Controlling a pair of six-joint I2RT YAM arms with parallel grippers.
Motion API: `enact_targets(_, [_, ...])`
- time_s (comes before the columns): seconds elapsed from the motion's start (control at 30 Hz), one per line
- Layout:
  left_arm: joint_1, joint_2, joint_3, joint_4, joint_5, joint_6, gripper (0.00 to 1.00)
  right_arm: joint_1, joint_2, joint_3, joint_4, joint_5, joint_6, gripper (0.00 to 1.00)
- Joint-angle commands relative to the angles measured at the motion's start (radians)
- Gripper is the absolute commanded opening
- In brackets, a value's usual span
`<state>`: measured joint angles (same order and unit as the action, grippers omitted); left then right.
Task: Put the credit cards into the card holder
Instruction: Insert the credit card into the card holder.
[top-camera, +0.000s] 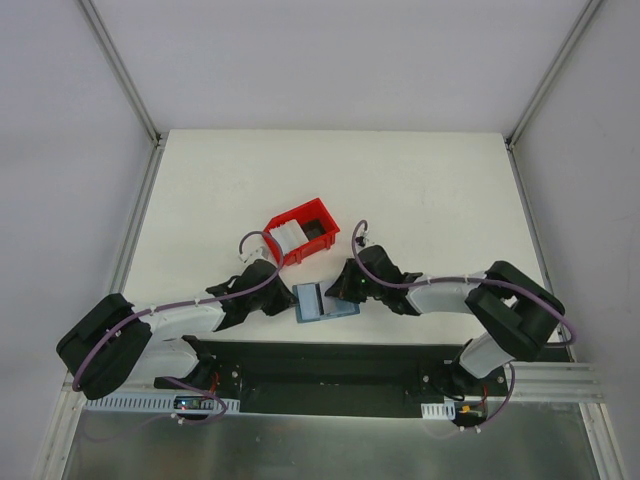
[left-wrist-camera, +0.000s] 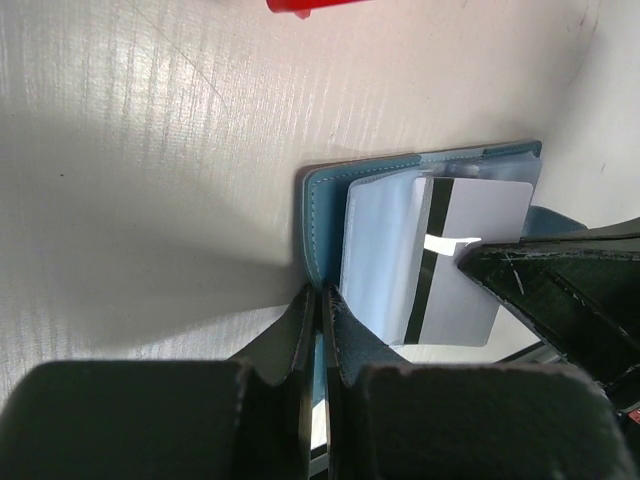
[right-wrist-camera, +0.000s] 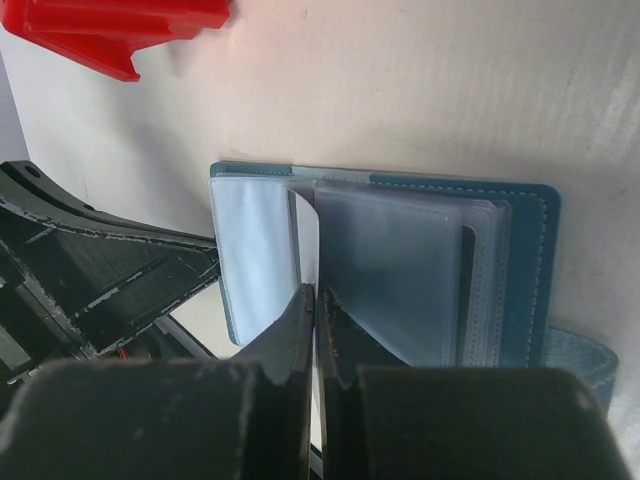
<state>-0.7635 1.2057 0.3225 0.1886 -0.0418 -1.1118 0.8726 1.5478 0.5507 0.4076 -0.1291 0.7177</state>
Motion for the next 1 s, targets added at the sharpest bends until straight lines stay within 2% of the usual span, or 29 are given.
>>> enact_targets(0.0, [0.01,0.028,-0.026,-0.107,-0.032,0.026,0.0,0.026,0.066,0.015,-0.049,-0.069,0.005,0.01])
enact_targets(0.2, [0.012,0.018,-0.034,-0.107,-0.035,0.021,0.0,0.038,0.061,0.015,-0.067,-0.056,0.016,0.0])
enact_targets(0.4, [0.012,0.026,-0.03,-0.109,-0.032,0.02,0.0,0.078,0.112,0.092,-0.099,-0.052,0.003,0.02])
enact_targets(0.5, [0.012,0.018,-0.033,-0.107,-0.03,0.017,0.0,0.077,0.071,0.1,-0.177,0.023,-0.035,0.1])
enact_targets(0.57, [0.012,0.008,-0.042,-0.109,-0.032,0.013,0.0,0.071,0.026,0.104,-0.24,0.074,-0.067,0.22])
enact_targets(0.7, [0.012,0.009,-0.045,-0.109,-0.029,0.015,0.0,0.068,-0.046,0.121,-0.337,0.156,-0.116,0.4])
enact_targets(0.97, [0.012,0.017,-0.034,-0.107,-0.023,0.024,0.0,0.088,0.006,0.166,-0.333,0.062,-0.144,0.42])
